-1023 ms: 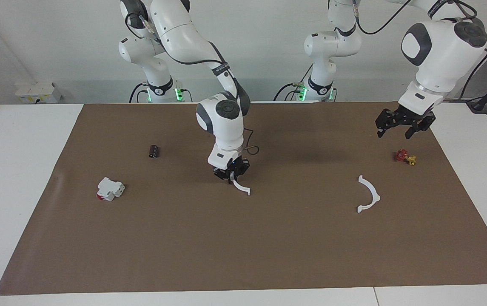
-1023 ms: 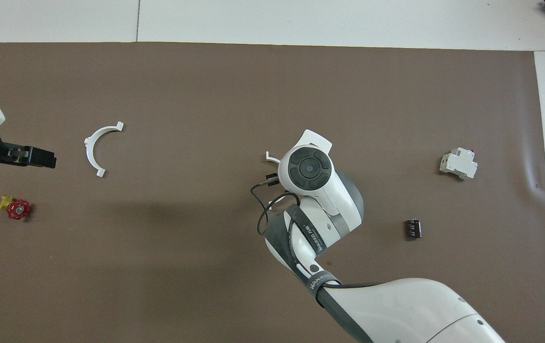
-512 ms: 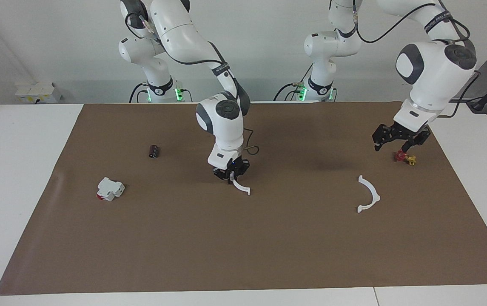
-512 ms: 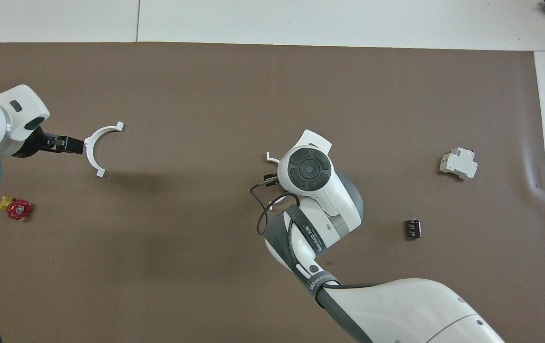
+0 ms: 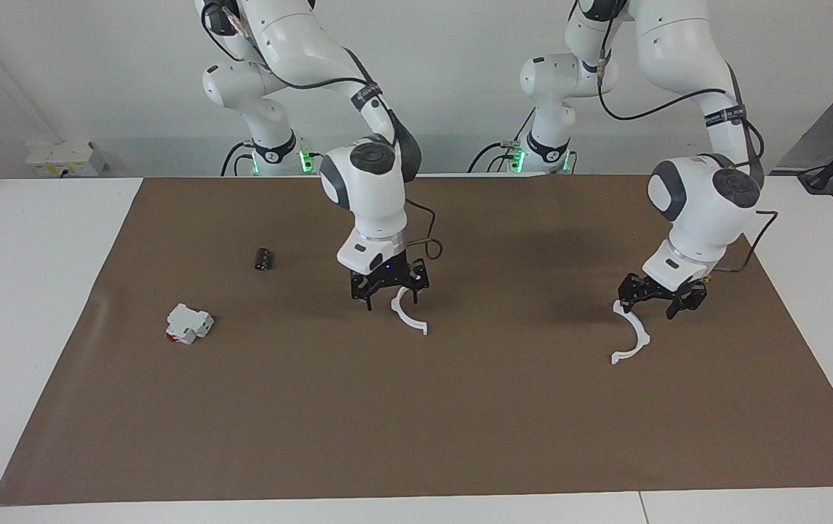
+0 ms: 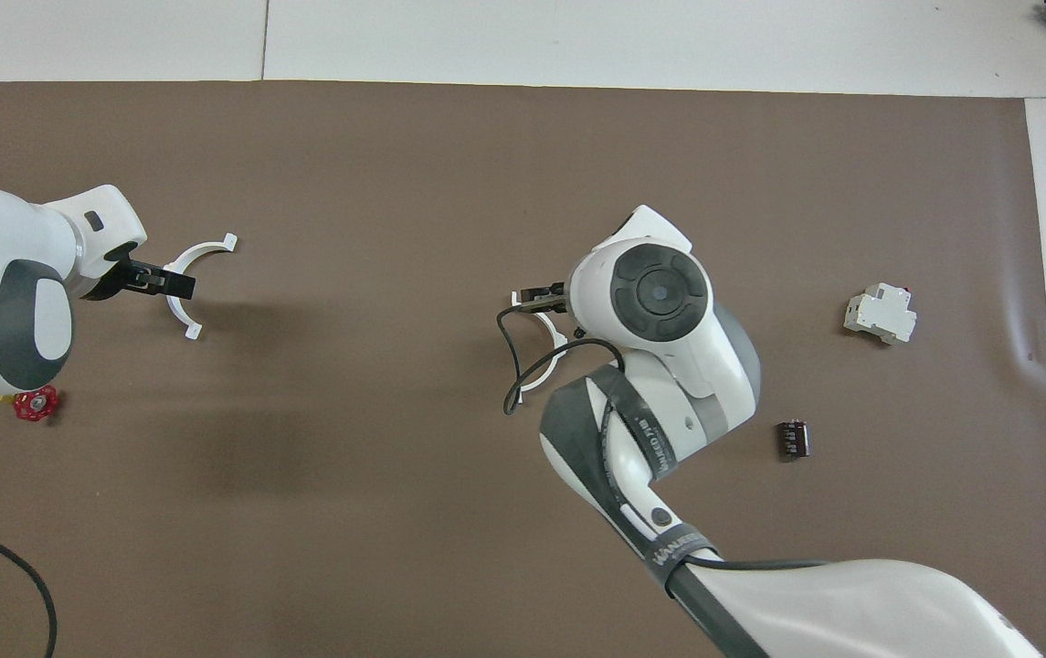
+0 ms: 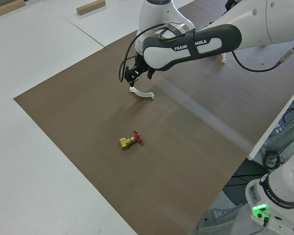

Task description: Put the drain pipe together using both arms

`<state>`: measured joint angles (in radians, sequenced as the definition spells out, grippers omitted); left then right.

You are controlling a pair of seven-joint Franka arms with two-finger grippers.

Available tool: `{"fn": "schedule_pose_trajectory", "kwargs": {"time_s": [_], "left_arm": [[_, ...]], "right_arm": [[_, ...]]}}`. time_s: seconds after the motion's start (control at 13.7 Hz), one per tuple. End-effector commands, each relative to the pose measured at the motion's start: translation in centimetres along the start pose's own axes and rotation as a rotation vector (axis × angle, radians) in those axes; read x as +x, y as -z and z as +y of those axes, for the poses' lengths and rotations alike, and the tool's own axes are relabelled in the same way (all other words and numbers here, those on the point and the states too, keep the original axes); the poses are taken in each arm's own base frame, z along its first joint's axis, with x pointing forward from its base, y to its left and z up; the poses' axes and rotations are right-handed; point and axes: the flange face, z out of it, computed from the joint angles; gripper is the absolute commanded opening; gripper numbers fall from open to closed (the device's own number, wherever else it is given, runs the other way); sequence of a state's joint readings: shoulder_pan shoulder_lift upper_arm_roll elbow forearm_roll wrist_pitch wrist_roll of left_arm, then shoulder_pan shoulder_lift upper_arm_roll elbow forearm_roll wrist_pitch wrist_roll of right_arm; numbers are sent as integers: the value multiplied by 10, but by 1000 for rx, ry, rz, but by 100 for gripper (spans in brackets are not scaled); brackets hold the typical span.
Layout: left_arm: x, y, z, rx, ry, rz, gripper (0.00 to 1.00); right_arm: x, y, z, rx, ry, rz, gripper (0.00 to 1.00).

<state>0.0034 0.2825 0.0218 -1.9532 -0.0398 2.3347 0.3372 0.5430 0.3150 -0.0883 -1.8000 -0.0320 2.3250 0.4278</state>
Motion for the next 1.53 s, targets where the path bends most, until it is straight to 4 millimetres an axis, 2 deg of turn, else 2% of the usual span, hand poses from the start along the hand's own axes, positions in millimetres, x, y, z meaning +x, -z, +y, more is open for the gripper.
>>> {"fn": "schedule_pose_trajectory", "kwargs": {"time_s": [0.0, 0.07, 0.22, 0.51, 0.66, 0.8, 0.95, 1.1, 1.32, 1.46], "left_arm": [[13, -19, -20, -19, -34, 46, 92], [15, -23, -29, -14, -38, 50, 92], [18, -32, -31, -15, -42, 45, 92], [15, -38, -30, -16, -71, 50, 87], [14, -40, -29, -14, -73, 54, 86], [12, -42, -27, -17, -75, 47, 83], [12, -42, -27, -16, -76, 48, 81], [12, -43, -25, -17, -79, 47, 81], [12, -44, -23, -15, -80, 51, 81], [12, -45, -23, -16, -80, 49, 80]], "right_arm": [[15, 51, 61, -6, -114, 4, 100], [19, 68, 84, -1, -155, 0, 100], [22, 93, 128, -19, -181, -32, 100], [10, 146, 212, -47, -190, -90, 100], [4, 176, 239, -51, -177, -113, 100], [5, 216, 263, -60, -197, -135, 100], [1, 250, 272, -67, -160, -182, 100], [-5, 261, 277, -75, -146, -227, 100], [-19, 252, 270, -65, -117, -261, 100], [-19, 251, 273, -67, -89, -264, 100]]}}
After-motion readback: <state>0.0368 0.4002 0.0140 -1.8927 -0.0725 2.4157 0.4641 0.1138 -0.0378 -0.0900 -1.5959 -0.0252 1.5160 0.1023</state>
